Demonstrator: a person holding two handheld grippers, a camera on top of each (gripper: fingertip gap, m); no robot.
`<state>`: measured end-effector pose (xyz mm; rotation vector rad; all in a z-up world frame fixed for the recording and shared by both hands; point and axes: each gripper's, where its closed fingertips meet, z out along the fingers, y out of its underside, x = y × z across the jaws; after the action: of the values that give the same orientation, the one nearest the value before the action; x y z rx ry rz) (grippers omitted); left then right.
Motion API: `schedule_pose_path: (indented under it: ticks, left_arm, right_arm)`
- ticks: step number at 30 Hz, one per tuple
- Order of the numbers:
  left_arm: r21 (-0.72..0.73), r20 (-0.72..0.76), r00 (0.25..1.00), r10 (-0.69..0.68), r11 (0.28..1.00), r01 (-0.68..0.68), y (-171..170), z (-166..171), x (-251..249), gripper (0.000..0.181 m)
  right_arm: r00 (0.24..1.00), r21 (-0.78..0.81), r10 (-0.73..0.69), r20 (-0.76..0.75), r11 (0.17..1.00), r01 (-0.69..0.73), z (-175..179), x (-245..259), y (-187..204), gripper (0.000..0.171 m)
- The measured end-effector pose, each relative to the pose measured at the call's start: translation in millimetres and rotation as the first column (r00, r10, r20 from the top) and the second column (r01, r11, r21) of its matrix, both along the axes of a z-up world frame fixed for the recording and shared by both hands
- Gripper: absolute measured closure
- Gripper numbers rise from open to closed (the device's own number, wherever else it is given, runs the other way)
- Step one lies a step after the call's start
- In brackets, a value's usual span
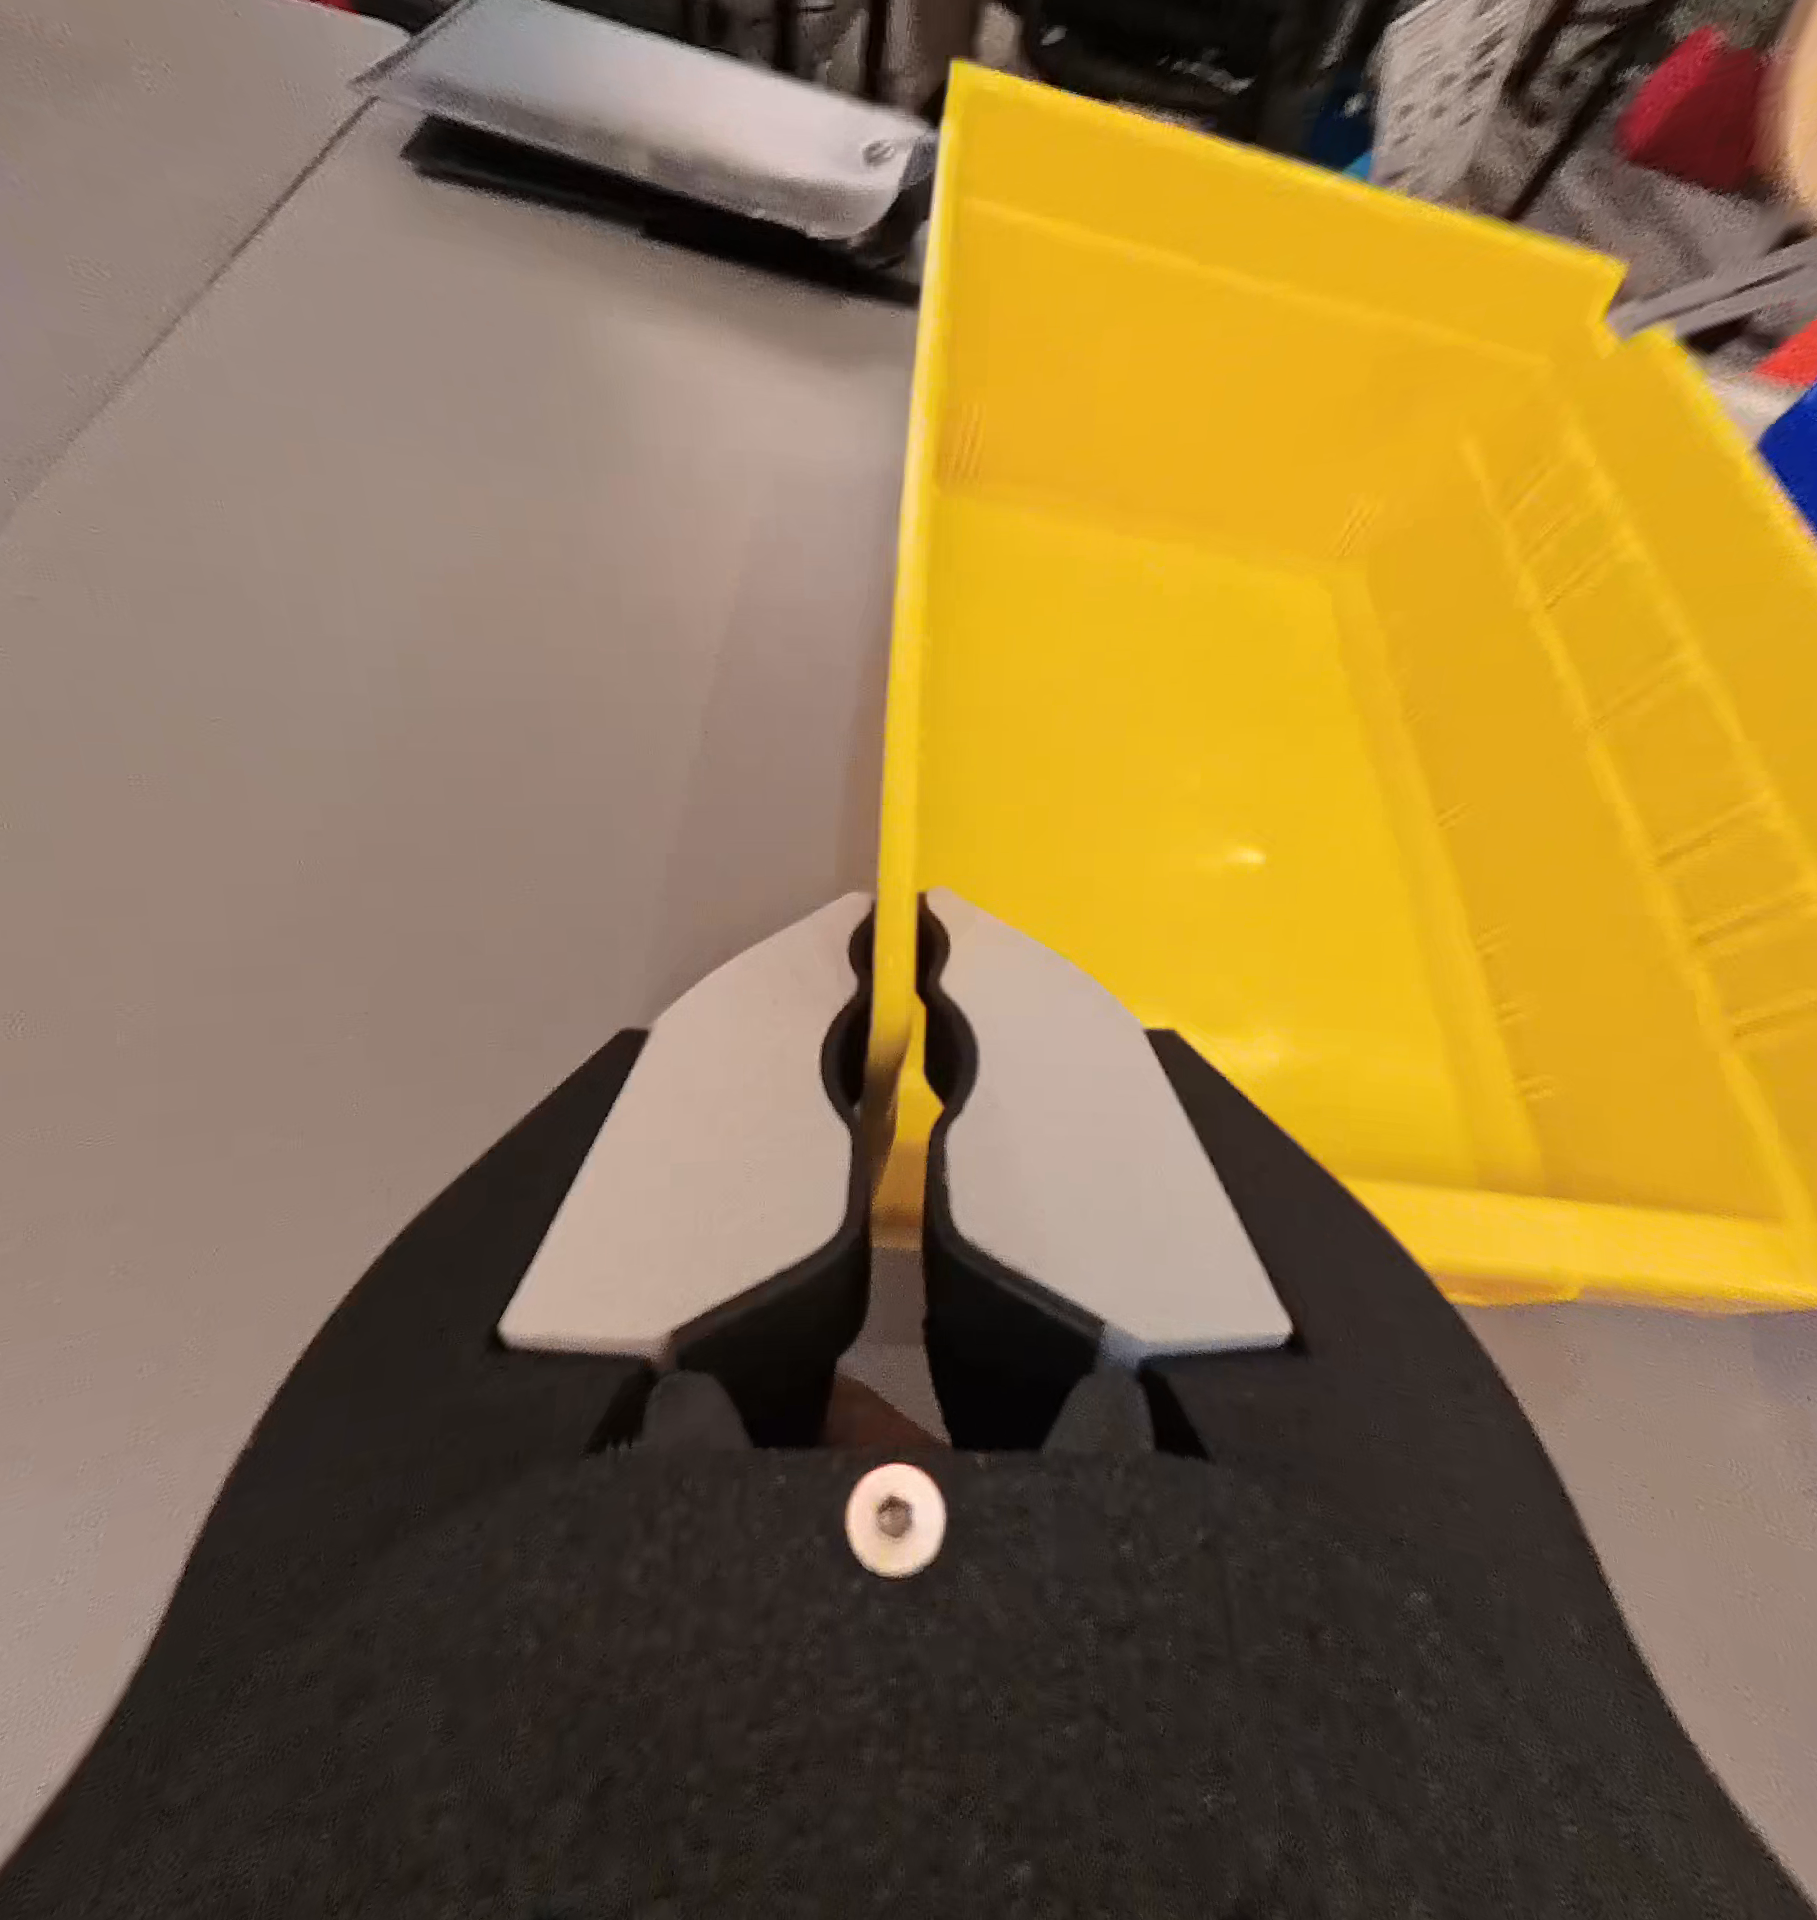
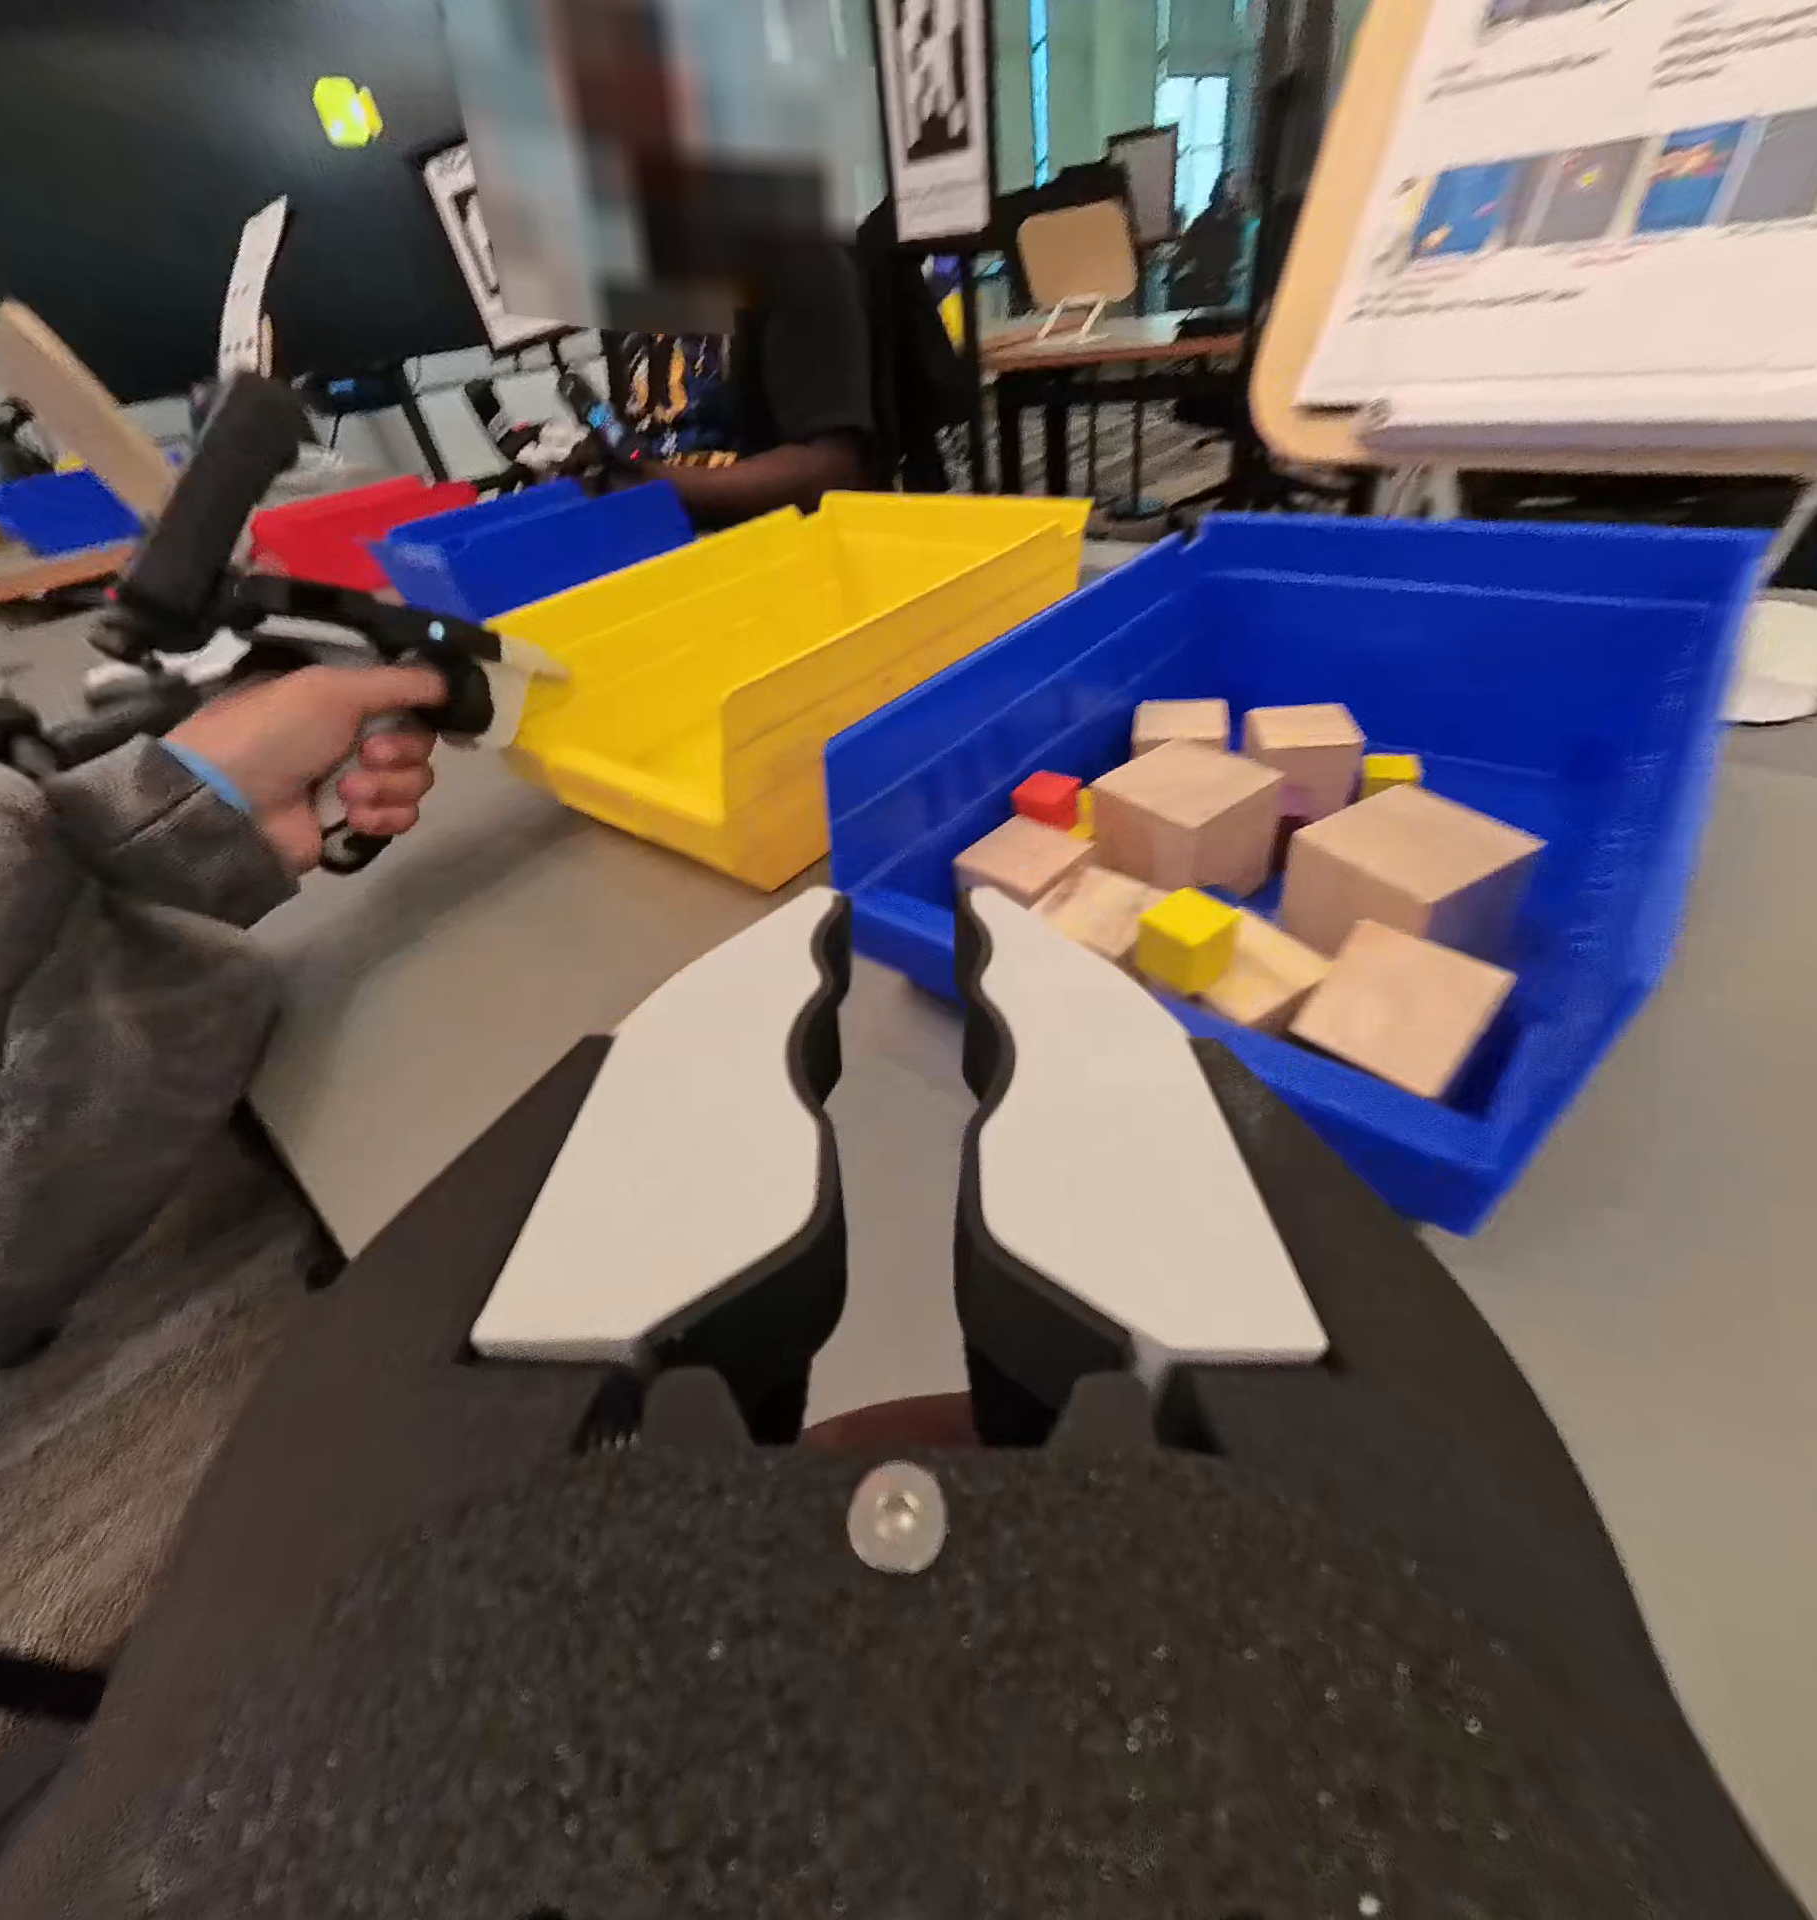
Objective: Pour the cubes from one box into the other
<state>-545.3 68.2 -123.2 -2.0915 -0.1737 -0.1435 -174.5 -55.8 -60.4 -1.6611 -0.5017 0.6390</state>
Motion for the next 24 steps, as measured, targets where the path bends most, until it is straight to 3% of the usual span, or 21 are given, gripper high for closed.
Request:
schedule_pose_path:
  ticks: [3,6,9,11,14,16,20,24]
  left_arm:
    - [0.014,0.022,0.998,0.057,0.998,-0.057,-47.9,-0.8,14.6,0.177]
    - [0.017,-0.035,0.991,0.133,0.991,-0.132,-107.9,-0.5,25.2,0.177]
    - [0.057,-0.007,0.982,0.186,0.981,-0.186,-157.6,0.4,37.9,0.178]
    - [0.054,-0.005,0.980,0.200,0.978,-0.200,-182.7,0.4,43.6,0.178]
    - [0.047,-0.021,0.980,0.200,0.979,-0.199,-208.8,0.1,51.4,0.177]
    - [0.054,-0.073,0.970,0.231,0.972,-0.228,-223.4,3.9,52.3,0.176]
    - [0.180,-0.164,0.952,0.259,0.957,-0.229,-232.1,40.6,72.4,0.176]
    - [0.373,-0.187,0.960,0.208,0.919,-0.127,-206.7,116.6,117.0,0.177]
  right_arm:
    - [0.995,-0.070,0.069,0.072,0.995,-0.064,-23.9,-34.5,-8.1,0.151]
    - [0.988,-0.152,0.111,0.106,0.984,-0.094,-45.5,-75.0,-16.5,0.137]
    - [0.991,-0.174,0.067,0.112,0.984,-0.047,-54.7,-113.6,-16.9,0.115]
    - [0.989,-0.196,0.033,0.147,0.981,-0.004,-61.1,-131.0,-11.7,0.110]
    - [0.986,-0.290,0.103,0.132,0.955,-0.061,-66.3,-158.8,-17.0,0.130]
    - [0.984,-0.294,0.048,0.171,0.956,0.004,-60.3,-152.0,-13.4,0.161]
    - [0.979,-0.146,-0.064,0.192,0.985,0.093,-29.3,-131.7,-14.4,0.167]
    - [0.972,0.068,-0.202,0.119,0.978,0.195,57.9,-77.4,-6.4,0.167]
